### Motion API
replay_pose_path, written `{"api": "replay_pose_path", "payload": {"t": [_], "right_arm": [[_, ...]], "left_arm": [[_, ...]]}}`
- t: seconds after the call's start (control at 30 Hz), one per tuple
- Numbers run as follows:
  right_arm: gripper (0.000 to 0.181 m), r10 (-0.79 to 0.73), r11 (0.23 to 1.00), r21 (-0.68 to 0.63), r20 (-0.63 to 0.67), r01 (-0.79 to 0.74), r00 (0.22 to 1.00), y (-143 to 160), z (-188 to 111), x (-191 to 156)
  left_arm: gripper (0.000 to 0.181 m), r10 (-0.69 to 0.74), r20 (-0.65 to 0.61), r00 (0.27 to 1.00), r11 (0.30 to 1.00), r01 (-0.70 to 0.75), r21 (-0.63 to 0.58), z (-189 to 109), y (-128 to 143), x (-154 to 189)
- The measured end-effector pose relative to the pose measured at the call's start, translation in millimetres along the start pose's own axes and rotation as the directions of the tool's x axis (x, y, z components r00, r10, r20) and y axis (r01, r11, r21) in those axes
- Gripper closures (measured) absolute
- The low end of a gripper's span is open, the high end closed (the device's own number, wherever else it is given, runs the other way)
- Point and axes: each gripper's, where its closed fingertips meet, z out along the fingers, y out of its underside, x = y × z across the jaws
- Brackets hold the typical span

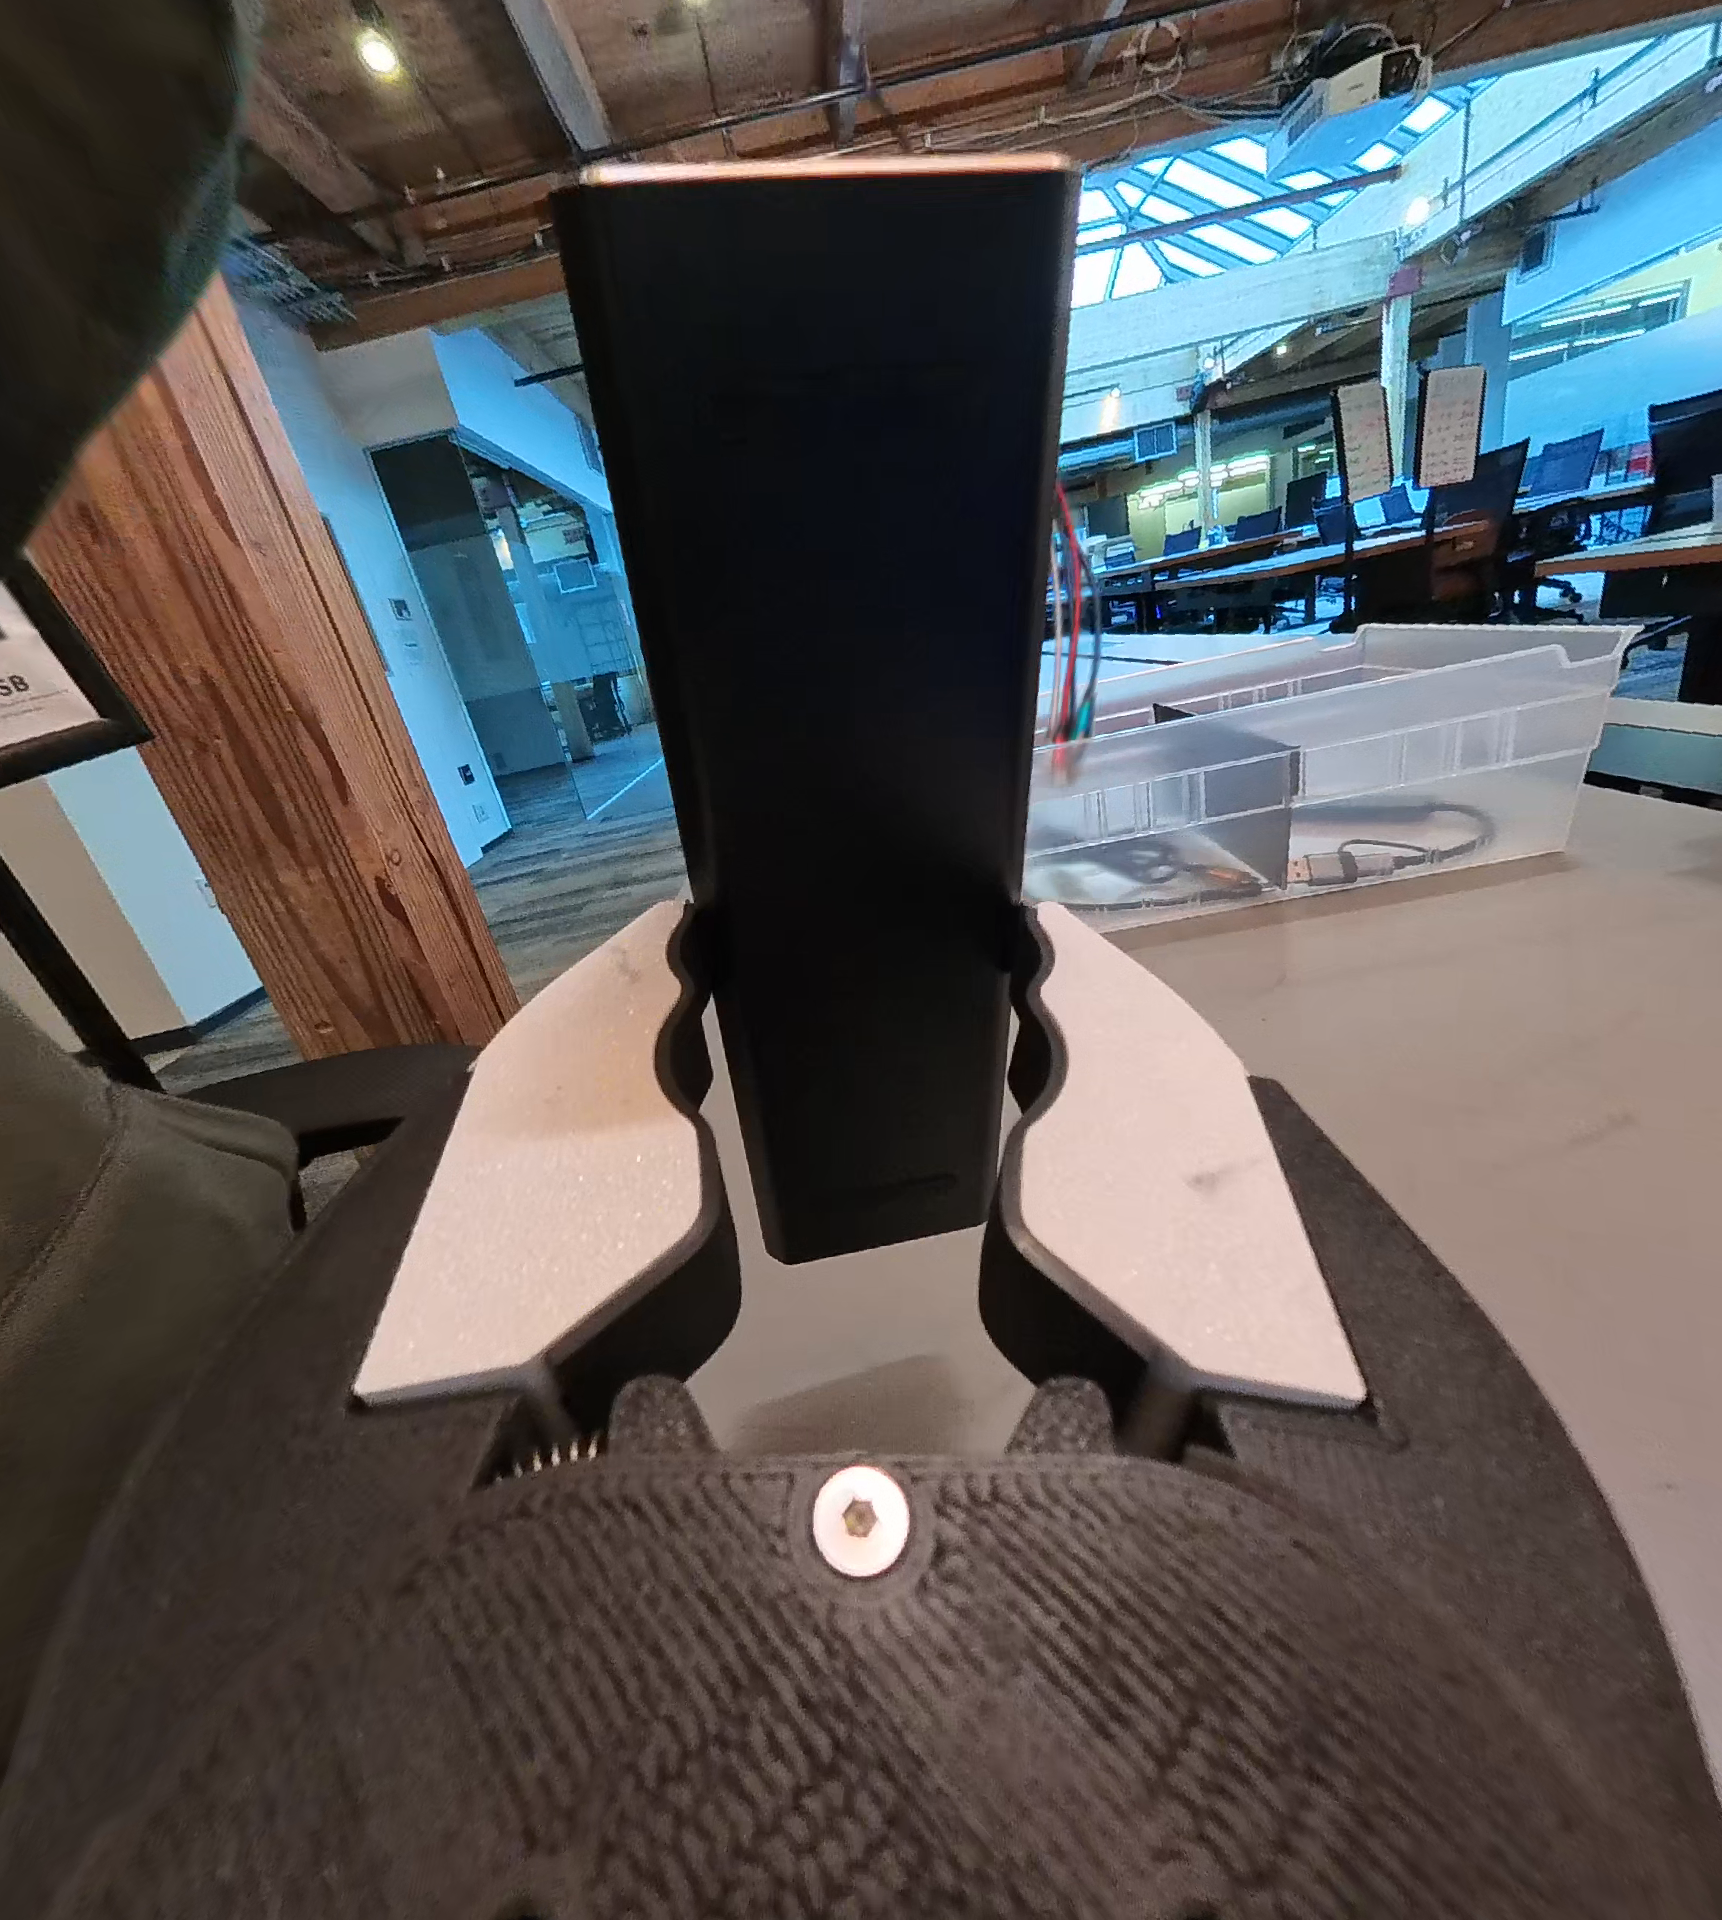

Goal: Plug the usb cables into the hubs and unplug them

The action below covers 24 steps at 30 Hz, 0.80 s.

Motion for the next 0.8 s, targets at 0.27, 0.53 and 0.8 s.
{"api": "replay_pose_path", "payload": {"t": [0.27,0.53,0.8], "right_arm": [[0.125,-0.007,1.0,0.016,-0.001,0.007,1.0,-2,-2,-1],[0.125,-0.004,0.999,0.045,-0.007,0.005,1.0,-5,-5,0],[0.125,-0.007,0.997,0.076,-0.03,0.01,1.0,-11,-16,4]], "left_arm": [[0.18,0.008,-0.031,0.999,0.999,-0.007,0.051,-8,-51,4],[0.18,-0.048,-0.262,0.964,0.998,0.059,0.034,0,-35,85],[0.18,-0.038,-0.448,0.893,0.997,0.003,-0.078,15,85,234]]}}
